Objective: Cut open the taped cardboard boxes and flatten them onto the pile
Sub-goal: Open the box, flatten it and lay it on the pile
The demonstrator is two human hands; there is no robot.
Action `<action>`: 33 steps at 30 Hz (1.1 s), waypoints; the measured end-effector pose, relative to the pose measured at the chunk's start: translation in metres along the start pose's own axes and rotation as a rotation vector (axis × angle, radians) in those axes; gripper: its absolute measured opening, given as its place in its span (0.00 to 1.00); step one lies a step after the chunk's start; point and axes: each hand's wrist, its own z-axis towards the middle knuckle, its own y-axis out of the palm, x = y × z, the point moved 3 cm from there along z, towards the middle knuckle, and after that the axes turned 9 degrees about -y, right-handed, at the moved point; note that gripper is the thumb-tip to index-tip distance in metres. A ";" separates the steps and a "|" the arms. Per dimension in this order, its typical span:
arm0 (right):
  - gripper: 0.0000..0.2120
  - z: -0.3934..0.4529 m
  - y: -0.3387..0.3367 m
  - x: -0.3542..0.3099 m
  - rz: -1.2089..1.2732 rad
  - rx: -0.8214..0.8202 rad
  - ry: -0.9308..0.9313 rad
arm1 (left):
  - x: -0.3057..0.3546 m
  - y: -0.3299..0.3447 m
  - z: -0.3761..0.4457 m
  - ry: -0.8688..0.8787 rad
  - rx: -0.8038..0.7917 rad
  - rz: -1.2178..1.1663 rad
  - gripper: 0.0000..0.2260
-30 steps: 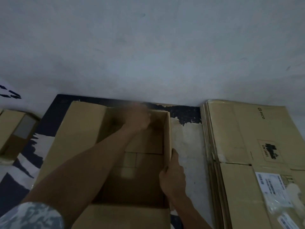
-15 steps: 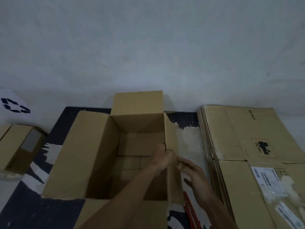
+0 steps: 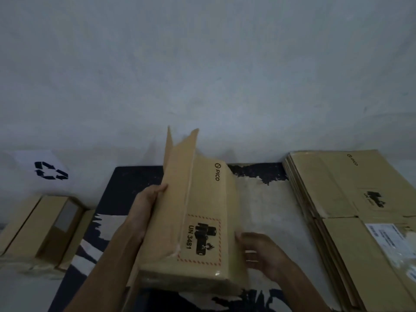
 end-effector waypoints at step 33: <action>0.46 -0.046 0.113 -0.076 -1.266 0.092 -0.218 | -0.034 -0.069 0.025 -0.053 0.044 -0.028 0.15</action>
